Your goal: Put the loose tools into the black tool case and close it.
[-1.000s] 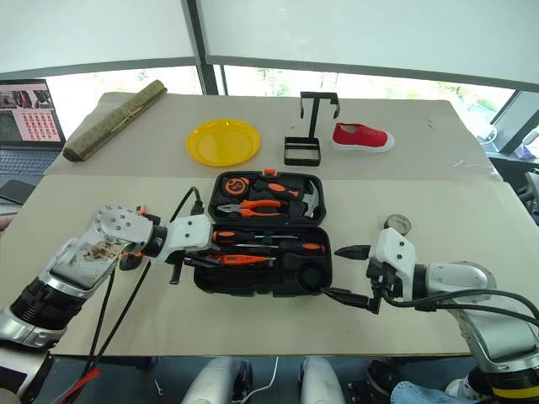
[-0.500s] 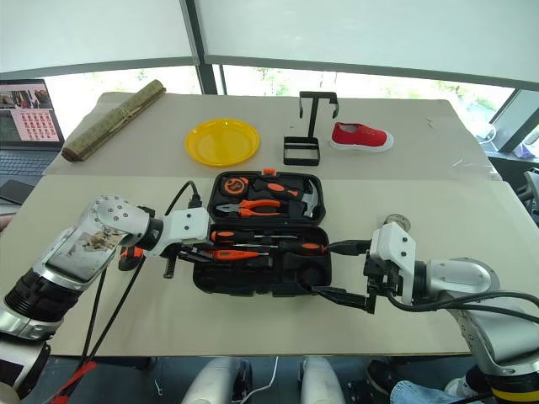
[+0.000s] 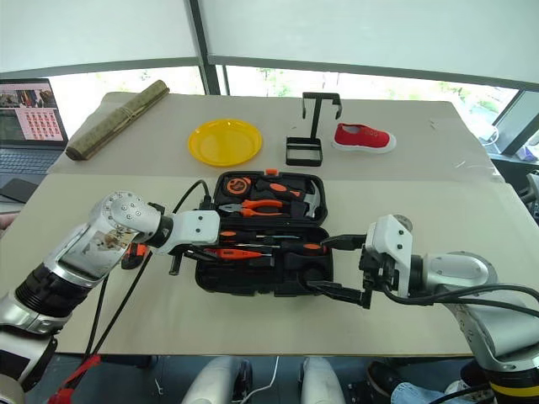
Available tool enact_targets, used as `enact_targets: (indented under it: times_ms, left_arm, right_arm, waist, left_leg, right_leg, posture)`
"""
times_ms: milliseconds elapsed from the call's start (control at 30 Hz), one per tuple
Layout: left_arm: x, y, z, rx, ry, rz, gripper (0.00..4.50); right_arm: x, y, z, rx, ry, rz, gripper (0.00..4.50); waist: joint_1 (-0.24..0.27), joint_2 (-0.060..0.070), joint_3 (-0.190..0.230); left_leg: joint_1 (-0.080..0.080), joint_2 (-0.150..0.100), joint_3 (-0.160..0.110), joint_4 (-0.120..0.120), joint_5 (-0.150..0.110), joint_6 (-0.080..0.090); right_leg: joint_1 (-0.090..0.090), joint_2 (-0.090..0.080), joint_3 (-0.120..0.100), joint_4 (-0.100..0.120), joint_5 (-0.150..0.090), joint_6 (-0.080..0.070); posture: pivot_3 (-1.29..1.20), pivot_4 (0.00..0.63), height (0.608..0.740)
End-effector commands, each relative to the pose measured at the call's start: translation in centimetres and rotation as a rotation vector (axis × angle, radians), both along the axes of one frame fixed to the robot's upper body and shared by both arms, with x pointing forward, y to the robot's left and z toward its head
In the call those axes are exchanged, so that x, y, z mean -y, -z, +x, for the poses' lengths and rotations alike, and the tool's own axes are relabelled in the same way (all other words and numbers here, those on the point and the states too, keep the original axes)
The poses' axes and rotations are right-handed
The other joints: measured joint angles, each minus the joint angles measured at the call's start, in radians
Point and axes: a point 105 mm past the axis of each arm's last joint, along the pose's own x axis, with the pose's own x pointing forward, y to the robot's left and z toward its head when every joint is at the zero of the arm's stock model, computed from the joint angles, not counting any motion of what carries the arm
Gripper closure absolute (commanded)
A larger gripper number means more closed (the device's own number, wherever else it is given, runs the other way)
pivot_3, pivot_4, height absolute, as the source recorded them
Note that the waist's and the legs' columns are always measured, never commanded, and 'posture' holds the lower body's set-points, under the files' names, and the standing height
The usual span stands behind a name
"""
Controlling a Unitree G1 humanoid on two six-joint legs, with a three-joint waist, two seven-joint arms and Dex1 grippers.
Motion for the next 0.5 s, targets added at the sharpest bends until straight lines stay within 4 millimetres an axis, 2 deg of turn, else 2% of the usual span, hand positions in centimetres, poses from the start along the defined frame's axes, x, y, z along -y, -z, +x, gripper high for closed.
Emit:
enact_targets:
  times_ms: [33,233,367,467,500]
  left_arm:
    - [-0.1,1.4,-0.4,-0.067,-0.002,0.064,4.07]
    - [-0.5,1.5,-0.4,-0.09,-0.025,0.105,4.07]
    - [-1.6,1.7,-0.6,-0.099,-0.03,0.159,4.07]
    - [-1.3,1.6,-0.8,-0.107,-0.026,0.122,4.07]
    - [-1.1,1.5,-0.9,-0.108,-0.01,0.107,3.57]
  right_arm:
    - [-0.5,-0.9,-0.4,0.029,-0.022,0.009,0.0]
    - [-0.6,-0.9,-0.5,0.023,-0.025,0.012,0.0]
    - [-0.6,-0.6,-0.4,0.017,-0.024,0.013,0.0]
    - [-0.6,-0.4,-0.4,0.015,-0.022,0.014,0.0]
    - [-0.6,-0.4,-0.3,0.015,-0.022,0.014,0.0]
  waist:
    - [0.0,0.0,0.0]
    - [-0.007,0.0,0.0]
    - [-0.009,0.0,0.0]
    - [-0.016,0.0,0.0]
    - [-0.017,0.0,0.0]
  left_leg:
    - [0.0,0.0,0.0,0.0,0.0,0.0]
    - [0.0,0.0,0.0,0.0,0.0,0.0]
    - [0.001,0.0,0.0,0.0,0.0,0.0]
    - [0.001,0.001,0.0,0.0,0.0,0.0]
    - [0.001,0.001,0.0,-0.001,0.0,0.0]
  right_leg:
    - [0.0,0.0,0.0,0.0,0.0,0.0]
    - [0.0,0.0,0.0,0.0,0.0,0.0]
    - [0.0,0.001,0.0,0.001,0.0,0.0]
    - [-0.001,0.002,0.001,0.001,0.0,-0.001]
    - [-0.001,0.002,0.002,0.002,0.0,-0.001]
  posture:
    - [0.0,0.15,0.74]
    - [0.0,0.15,0.74]
    - [0.0,0.15,0.74]
    - [0.0,0.15,0.74]
    - [0.0,0.15,0.74]
